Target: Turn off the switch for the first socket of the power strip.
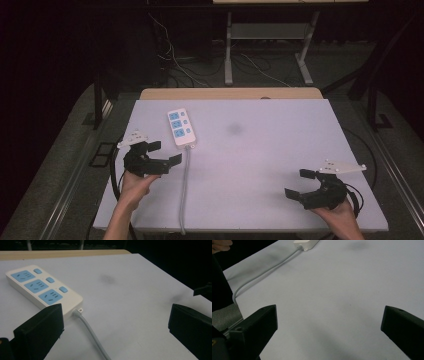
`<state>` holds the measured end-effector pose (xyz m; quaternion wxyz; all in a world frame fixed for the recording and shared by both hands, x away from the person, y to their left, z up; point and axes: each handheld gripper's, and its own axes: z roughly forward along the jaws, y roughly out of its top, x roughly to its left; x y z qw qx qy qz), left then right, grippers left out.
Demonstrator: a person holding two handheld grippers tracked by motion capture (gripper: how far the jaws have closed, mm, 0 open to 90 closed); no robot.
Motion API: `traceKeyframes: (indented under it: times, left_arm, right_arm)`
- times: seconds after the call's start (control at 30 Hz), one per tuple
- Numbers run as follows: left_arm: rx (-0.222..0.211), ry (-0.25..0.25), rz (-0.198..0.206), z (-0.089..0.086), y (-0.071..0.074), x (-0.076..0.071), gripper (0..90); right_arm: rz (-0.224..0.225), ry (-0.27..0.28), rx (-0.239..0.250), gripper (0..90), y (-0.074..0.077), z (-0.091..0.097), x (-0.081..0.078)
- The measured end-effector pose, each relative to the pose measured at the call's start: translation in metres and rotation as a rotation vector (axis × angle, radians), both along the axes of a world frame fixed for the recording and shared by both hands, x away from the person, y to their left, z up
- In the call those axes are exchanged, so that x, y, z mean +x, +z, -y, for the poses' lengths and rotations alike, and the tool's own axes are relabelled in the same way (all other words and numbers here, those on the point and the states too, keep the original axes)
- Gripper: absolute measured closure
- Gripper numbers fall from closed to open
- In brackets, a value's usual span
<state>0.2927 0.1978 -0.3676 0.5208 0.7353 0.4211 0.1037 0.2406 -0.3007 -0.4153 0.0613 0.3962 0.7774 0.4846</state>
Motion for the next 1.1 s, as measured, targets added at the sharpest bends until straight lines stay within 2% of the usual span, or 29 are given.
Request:
traceKeyframes:
  times: [0.27,0.73,0.9,1.1]
  left_arm:
    - [-0.02,-0.014,-0.004,0.0,-0.016,-0.013,0.0]
    - [0.031,-0.075,-0.014,0.009,-0.032,-0.03,0.0]
    - [0.034,-0.095,-0.015,0.007,-0.041,-0.035,0.0]
    - [0.044,-0.095,-0.026,0.003,-0.049,-0.039,0.0]
  right_arm:
    - [-0.001,0.001,0.0,0.4,0.0,0.0,0.0]
    - [-0.002,0.005,-0.001,0.4,0.0,-0.001,-0.001]
    - [-0.002,0.008,-0.002,0.4,0.0,-0.001,-0.001]
    - [-0.003,0.013,-0.002,0.4,0.0,-0.001,-0.001]
